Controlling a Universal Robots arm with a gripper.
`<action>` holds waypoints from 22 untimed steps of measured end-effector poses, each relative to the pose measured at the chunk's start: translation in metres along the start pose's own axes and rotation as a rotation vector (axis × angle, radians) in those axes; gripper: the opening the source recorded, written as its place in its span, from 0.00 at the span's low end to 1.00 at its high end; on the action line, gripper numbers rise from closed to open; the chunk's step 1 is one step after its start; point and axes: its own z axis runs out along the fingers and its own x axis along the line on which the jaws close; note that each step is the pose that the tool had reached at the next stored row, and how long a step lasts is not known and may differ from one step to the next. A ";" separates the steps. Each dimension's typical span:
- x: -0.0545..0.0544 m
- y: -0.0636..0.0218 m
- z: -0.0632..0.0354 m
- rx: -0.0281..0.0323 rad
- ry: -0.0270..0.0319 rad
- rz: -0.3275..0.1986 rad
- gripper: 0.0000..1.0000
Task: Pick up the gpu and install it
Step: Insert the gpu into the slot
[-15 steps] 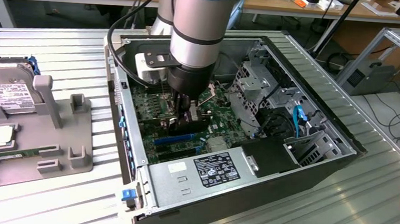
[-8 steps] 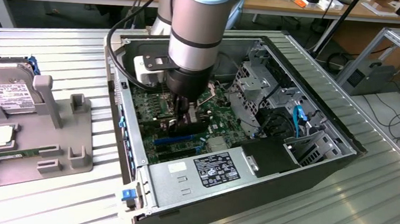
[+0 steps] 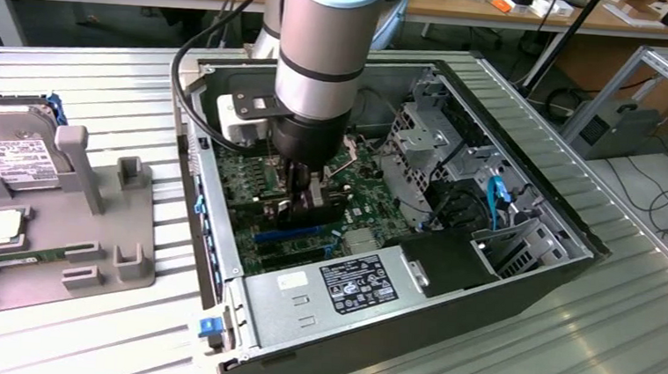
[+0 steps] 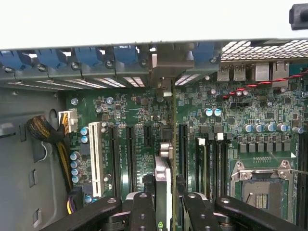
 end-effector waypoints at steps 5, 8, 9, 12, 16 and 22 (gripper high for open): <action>0.001 -0.0001 0.0024 0.0002 -0.0003 0.000 0.27; 0.001 -0.0021 0.0038 -0.0001 0.0002 0.000 0.27; 0.002 -0.0026 0.0041 -0.0001 0.0002 0.000 0.27; 0.002 -0.0046 0.0047 0.0000 -0.0001 0.000 0.27; 0.002 -0.0058 0.0047 -0.0001 -0.0039 0.000 0.27; 0.002 -0.0074 0.0029 -0.0008 -0.0149 0.000 0.27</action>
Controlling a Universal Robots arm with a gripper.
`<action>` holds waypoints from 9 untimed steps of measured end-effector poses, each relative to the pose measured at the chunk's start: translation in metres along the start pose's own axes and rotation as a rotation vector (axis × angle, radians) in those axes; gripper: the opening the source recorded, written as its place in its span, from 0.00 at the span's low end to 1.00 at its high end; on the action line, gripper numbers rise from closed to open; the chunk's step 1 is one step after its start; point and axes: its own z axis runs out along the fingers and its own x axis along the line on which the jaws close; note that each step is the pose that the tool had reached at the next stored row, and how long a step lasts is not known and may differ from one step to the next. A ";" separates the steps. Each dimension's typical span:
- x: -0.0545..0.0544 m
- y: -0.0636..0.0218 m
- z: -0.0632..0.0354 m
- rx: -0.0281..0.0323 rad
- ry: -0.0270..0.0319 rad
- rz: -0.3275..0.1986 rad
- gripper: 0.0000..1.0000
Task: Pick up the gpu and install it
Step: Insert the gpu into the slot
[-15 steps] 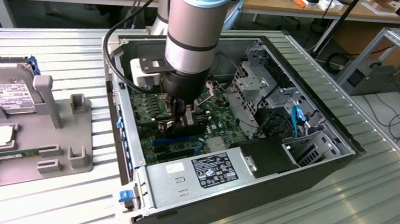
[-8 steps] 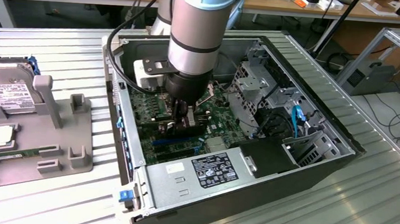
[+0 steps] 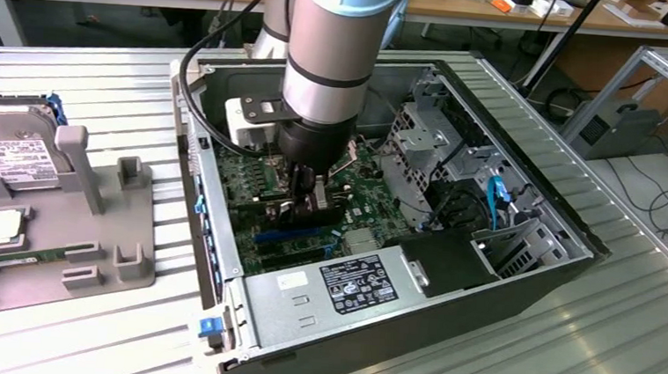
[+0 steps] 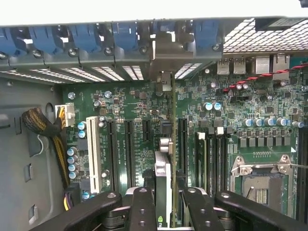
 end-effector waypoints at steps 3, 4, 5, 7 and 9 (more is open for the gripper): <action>0.000 -0.0001 0.0022 -0.0005 -0.0002 0.000 0.27; 0.000 -0.0001 0.0030 -0.0008 -0.0002 0.000 0.27; 0.000 0.0000 0.0039 -0.0010 0.0001 0.000 0.27; 0.000 0.0000 0.0046 -0.0010 -0.0001 0.000 0.27; 0.000 0.0001 0.0050 -0.0010 0.0001 0.000 0.27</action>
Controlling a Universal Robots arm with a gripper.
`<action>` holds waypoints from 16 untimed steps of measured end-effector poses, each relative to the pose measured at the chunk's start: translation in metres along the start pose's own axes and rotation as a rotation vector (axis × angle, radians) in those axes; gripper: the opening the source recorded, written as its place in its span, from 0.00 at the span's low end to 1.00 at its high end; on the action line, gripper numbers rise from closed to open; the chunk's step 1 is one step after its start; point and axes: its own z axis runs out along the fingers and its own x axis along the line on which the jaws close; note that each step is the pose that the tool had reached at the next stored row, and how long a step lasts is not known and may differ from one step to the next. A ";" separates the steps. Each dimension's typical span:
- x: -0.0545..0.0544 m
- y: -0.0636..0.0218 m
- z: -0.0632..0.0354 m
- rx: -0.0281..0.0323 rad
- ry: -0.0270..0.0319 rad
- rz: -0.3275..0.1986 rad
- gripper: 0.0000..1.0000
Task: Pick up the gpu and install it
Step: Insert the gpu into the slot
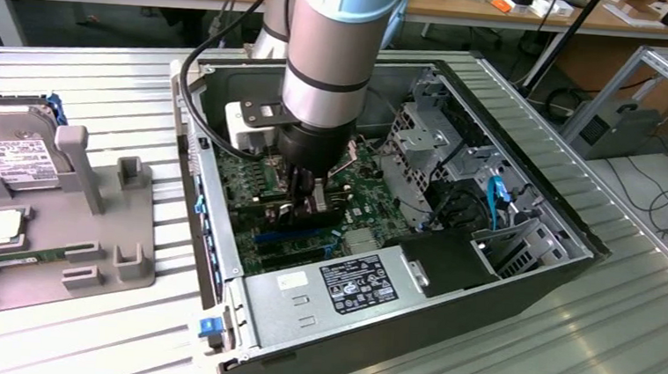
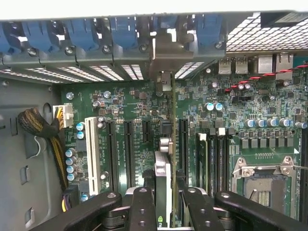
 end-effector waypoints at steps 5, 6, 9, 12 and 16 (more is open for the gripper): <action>0.000 0.0000 0.0003 0.0001 -0.0002 0.000 0.27; 0.000 0.0000 0.0003 0.0001 -0.0002 0.000 0.27; 0.000 0.0000 0.0011 0.0000 -0.0001 0.000 0.27; 0.000 0.0001 0.0028 0.0000 0.0001 0.000 0.27; 0.000 0.0000 -0.0013 0.0002 -0.0004 0.000 0.27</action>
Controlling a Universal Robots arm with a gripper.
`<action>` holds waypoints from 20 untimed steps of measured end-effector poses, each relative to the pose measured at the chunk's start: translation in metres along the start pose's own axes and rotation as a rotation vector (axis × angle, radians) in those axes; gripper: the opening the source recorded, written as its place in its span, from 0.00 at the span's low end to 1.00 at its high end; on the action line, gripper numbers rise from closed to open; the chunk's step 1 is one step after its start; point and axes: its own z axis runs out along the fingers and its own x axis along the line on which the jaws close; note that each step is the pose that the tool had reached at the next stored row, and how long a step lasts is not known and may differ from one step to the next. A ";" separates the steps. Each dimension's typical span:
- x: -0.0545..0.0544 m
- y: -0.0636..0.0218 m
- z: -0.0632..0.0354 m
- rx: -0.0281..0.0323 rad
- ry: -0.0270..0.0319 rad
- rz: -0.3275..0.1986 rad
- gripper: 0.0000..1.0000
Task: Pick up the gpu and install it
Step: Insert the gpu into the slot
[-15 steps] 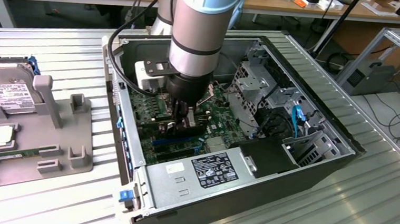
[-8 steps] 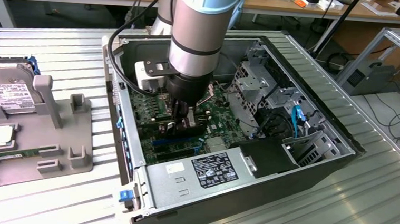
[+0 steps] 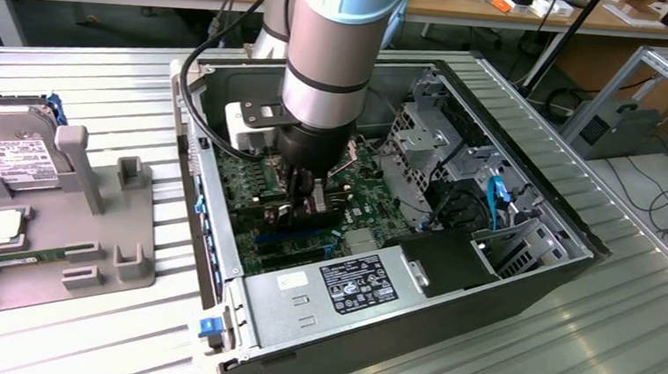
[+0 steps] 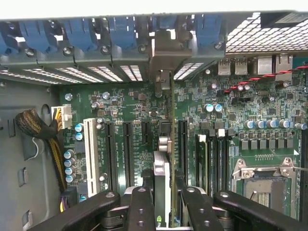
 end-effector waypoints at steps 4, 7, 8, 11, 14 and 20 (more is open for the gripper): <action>0.000 0.0000 -0.0019 -0.0002 -0.0014 -0.007 0.27; -0.001 0.0000 -0.0014 -0.0007 -0.0021 -0.015 0.27; -0.001 0.0000 -0.0013 -0.0008 -0.0020 -0.016 0.27; -0.001 0.0001 0.0015 -0.0011 -0.0023 -0.016 0.27; -0.001 0.0001 0.0029 -0.0012 -0.0021 -0.016 0.27; -0.001 0.0001 0.0049 -0.0013 -0.0018 -0.016 0.27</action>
